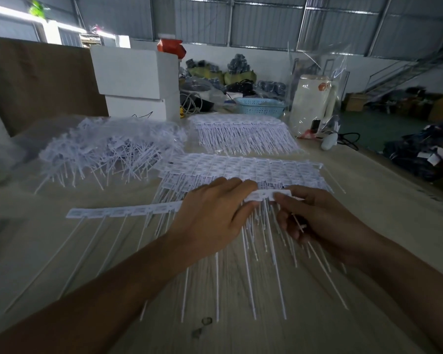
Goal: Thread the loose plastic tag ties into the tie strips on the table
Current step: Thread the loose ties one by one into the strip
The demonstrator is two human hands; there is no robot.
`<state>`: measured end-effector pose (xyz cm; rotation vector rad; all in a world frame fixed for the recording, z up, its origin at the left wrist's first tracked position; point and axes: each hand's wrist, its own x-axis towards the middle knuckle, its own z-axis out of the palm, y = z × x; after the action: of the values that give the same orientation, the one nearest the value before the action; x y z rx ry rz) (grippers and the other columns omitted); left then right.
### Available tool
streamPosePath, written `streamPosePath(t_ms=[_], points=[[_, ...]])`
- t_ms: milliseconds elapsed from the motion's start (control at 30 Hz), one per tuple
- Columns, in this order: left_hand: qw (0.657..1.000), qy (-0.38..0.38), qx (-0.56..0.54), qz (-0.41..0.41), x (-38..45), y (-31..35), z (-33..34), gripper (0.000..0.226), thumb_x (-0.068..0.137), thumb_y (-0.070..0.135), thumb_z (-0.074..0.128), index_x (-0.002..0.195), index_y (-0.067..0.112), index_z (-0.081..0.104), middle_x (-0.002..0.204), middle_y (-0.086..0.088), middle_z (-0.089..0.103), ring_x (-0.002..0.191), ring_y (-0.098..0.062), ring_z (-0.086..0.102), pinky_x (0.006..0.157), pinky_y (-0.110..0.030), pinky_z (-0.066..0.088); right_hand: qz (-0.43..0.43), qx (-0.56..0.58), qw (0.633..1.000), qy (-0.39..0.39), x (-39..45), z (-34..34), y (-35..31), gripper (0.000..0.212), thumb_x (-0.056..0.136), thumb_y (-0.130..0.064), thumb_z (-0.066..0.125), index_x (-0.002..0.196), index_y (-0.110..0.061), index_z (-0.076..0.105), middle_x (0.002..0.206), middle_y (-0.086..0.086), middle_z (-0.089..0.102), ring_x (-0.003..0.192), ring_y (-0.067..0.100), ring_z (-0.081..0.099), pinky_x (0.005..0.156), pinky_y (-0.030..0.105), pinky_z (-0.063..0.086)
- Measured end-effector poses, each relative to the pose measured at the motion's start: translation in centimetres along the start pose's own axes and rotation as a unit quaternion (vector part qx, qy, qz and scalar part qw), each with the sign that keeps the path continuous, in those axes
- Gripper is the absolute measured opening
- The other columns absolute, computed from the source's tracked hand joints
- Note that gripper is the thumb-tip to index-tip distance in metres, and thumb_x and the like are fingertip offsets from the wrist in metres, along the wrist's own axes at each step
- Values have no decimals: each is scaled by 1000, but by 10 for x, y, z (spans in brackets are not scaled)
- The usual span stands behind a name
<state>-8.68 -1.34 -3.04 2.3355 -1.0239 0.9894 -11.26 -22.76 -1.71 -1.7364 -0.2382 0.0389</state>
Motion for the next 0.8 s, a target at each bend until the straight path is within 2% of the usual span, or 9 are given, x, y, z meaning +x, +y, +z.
streamPosePath(t_ms=[200, 300, 467, 567, 667, 800], points=[[999, 29, 9, 18, 4, -6, 4, 22, 96, 25, 58, 109, 14, 71, 94, -1, 71, 81, -26, 66, 64, -42, 55, -81, -21, 997, 0, -2, 0, -5, 18, 96, -28, 62, 93, -11, 64, 73, 15, 67, 55, 24, 60, 45, 29, 46], [1000, 20, 4, 13, 3, -6, 5, 24, 97, 27, 53, 106, 13, 71, 92, -2, 71, 82, -27, 66, 64, -43, 55, -107, -54, 993, 4, -4, 1, -6, 17, 98, -22, 60, 91, -7, 62, 72, 13, 67, 54, 30, 60, 45, 34, 46], [1000, 3, -26, -18, 1, -1, 8, 24, 98, 28, 49, 102, 14, 68, 89, -1, 69, 81, -26, 64, 64, -44, 53, -159, -122, 980, 13, -5, 1, -9, 10, 99, -13, 58, 93, -7, 63, 66, 9, 65, 47, 28, 57, 41, 34, 48], [998, -3, -51, -35, 0, 1, 9, 20, 98, 27, 51, 101, 15, 67, 89, 0, 68, 81, -26, 64, 64, -43, 53, -185, -188, 964, 22, -5, -2, -9, 9, 100, -15, 57, 97, -11, 64, 66, 8, 66, 45, 25, 57, 43, 34, 47], [996, -18, -69, -51, 0, 2, 10, 22, 99, 30, 47, 99, 17, 64, 86, 3, 65, 80, -24, 62, 64, -43, 51, -215, -253, 943, 29, -4, -4, -7, 9, 101, -17, 56, 98, -17, 64, 66, 3, 68, 44, 18, 58, 48, 24, 46], [991, -36, -107, -71, 0, 3, 12, 26, 102, 33, 42, 94, 19, 63, 70, 10, 56, 64, -13, 54, 61, -38, 48, -282, -369, 884, 52, -3, -3, -6, 15, 103, -17, 52, 92, -17, 63, 64, -7, 63, 51, 11, 59, 54, 17, 43]])
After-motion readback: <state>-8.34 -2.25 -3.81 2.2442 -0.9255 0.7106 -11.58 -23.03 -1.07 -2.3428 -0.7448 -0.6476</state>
